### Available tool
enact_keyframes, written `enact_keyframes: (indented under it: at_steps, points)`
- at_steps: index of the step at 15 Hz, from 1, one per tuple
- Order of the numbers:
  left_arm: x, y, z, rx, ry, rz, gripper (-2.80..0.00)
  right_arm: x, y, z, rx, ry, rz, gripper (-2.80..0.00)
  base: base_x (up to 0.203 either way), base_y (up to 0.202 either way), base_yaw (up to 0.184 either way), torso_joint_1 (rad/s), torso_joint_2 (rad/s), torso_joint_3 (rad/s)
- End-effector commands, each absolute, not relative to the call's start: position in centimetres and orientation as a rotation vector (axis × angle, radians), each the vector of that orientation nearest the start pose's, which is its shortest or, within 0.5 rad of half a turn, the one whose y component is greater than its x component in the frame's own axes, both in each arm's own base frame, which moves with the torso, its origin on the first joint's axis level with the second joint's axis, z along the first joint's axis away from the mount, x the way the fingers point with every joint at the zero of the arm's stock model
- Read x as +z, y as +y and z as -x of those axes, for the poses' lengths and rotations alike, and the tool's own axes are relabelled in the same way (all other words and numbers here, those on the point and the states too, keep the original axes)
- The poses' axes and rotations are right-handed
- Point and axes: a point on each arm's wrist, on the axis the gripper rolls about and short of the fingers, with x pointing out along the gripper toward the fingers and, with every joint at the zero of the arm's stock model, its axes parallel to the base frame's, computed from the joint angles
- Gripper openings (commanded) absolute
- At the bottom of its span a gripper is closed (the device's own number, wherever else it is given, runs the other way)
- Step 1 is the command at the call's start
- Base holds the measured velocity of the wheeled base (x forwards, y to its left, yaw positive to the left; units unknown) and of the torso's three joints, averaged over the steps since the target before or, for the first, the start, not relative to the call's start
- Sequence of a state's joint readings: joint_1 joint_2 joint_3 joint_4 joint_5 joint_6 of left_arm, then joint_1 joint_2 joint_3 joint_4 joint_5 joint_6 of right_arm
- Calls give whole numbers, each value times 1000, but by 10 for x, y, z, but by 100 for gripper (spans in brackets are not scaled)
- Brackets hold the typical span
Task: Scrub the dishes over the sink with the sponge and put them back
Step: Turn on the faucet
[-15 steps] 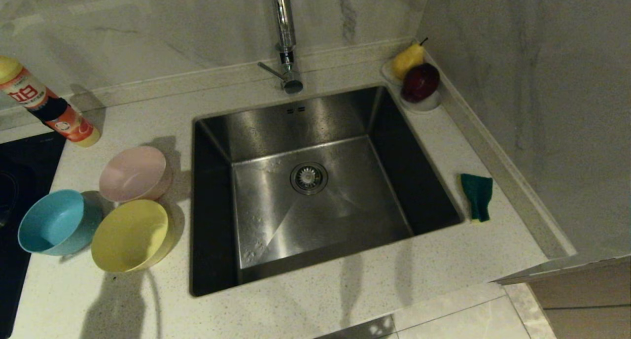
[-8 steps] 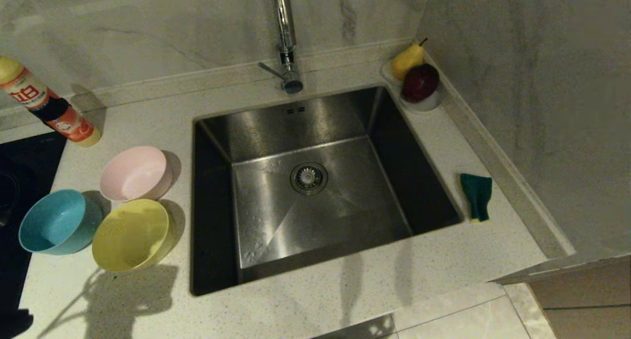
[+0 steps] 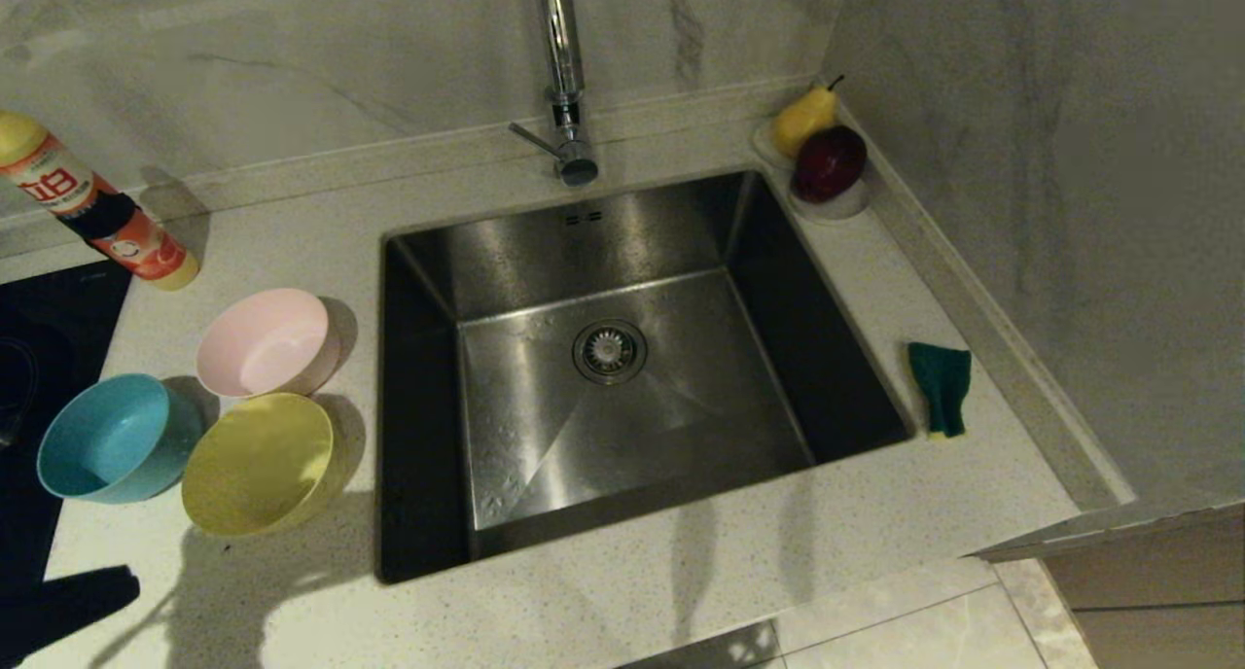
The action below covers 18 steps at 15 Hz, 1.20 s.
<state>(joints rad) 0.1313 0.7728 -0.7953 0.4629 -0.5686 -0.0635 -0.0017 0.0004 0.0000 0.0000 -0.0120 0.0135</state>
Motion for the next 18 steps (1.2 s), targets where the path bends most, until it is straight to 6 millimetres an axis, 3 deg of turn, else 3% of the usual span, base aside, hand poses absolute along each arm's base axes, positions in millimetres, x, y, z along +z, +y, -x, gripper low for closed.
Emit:
enact_keyframes:
  at_steps: [1,6,11,18]
  points:
    - [253,0,-96,-435,489,248,-280,76,0,23,-14,1,-14,-280,0,0,0,0,0,0]
    - [279,4,-197,-495,325,311,-280,75,0,23,-14,0,-14,-280,0,0,0,0,0,0]
    - [301,-11,-281,-577,215,369,-280,76,0,23,-14,1,-14,-280,0,0,0,0,0,0]
    - [305,-19,-351,-603,192,413,-280,76,0,23,-14,1,-14,-280,0,0,0,0,0,0]
